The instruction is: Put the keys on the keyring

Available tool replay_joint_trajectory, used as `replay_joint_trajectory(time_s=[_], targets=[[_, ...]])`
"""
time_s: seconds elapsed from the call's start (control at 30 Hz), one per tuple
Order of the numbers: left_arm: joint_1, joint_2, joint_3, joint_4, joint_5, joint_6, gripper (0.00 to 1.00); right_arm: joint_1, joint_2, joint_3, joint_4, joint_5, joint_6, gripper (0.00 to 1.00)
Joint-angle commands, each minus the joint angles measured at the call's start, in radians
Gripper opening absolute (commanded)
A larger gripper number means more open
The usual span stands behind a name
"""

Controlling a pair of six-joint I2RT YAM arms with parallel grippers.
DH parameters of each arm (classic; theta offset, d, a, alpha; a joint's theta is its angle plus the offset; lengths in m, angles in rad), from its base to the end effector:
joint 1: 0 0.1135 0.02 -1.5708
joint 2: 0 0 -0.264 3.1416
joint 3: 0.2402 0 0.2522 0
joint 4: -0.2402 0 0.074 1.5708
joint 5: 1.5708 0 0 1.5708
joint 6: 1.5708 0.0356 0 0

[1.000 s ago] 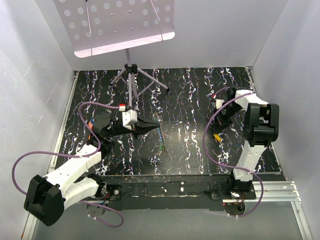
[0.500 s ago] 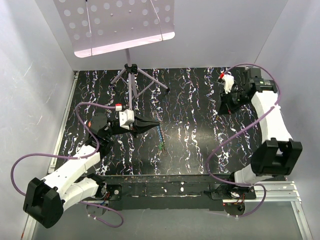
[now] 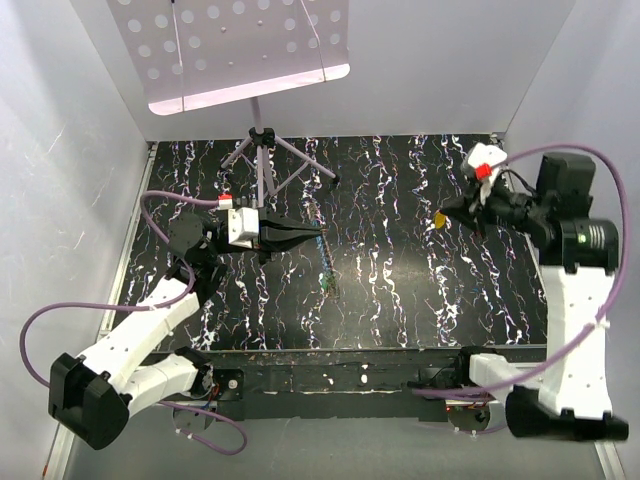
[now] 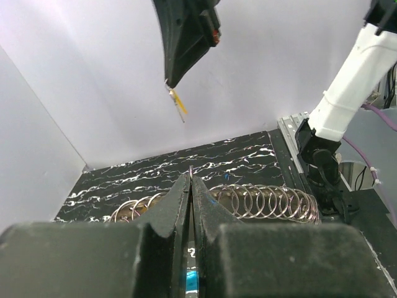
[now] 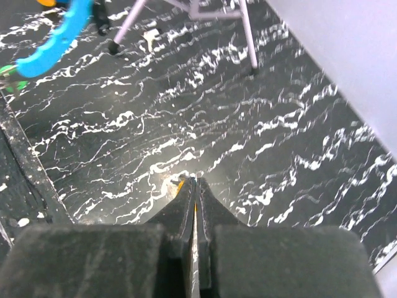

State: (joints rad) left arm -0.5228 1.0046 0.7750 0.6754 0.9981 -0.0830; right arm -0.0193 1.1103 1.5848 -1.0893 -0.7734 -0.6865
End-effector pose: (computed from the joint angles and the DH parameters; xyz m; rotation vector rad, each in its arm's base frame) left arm 0.1711 -0.1331 0.3792 1.1375 0.8433 -1.0641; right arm 0.1749 0.0215 0.4579 -1.0406 1.7301 0.4011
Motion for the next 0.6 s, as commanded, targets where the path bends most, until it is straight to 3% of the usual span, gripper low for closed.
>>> replay_joint_trajectory(time_s=[0.0,0.13,0.27,0.4,0.57], targets=[[-0.016,0.017,0.059,0.068,0.04,0.015,0.0,0.001,-0.16,-0.138,0.225,-0.212,-0.028,0.01],[-0.029,0.034,0.072,0.127,0.108,0.017,0.0,0.012,-0.289,-0.268,0.307,-0.386,-0.073,0.01],[-0.052,0.026,0.06,0.106,0.163,0.063,0.0,0.073,-0.349,-0.356,0.345,-0.461,-0.116,0.01],[-0.083,0.012,0.037,0.05,0.191,0.17,0.0,0.177,-0.382,-0.417,0.382,-0.416,-0.156,0.01],[-0.17,-0.018,-0.009,-0.129,0.168,0.434,0.0,0.395,-0.394,-0.479,0.475,-0.244,-0.125,0.01]])
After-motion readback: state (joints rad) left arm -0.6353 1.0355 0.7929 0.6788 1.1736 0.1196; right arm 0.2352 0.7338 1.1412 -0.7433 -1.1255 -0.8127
